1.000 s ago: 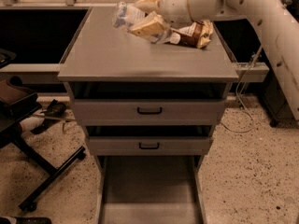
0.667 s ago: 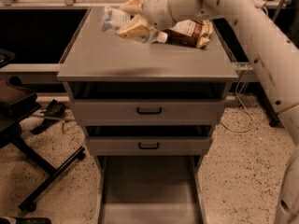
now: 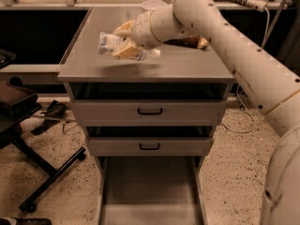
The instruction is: Pick blue plastic bottle from bottom drawer and place on counter
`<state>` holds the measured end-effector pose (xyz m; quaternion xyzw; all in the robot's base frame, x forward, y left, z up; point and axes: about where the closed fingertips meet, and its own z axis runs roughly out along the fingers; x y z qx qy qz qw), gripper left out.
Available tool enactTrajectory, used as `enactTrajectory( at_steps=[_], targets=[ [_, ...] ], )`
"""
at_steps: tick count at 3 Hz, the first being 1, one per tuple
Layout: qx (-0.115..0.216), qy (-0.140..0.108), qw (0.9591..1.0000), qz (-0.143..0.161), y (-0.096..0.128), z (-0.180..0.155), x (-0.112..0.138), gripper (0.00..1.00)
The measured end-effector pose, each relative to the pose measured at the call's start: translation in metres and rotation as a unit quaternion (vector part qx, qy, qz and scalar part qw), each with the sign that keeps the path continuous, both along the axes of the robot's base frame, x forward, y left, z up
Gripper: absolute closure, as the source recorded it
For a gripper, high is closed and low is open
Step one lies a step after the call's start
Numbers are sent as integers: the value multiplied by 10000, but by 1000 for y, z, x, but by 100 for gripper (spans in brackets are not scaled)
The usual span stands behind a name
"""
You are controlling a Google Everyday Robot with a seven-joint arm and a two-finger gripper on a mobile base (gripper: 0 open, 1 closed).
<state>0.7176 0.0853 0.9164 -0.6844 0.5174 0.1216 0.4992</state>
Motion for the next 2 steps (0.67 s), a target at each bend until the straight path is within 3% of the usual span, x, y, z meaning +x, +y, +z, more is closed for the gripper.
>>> enactTrajectory(
  at_steps=[1,2],
  targets=[
    [-76,247,9996,-114,5,-33,10,100],
    [-76,247,9996,-113,5,-33,10,100]
  ],
)
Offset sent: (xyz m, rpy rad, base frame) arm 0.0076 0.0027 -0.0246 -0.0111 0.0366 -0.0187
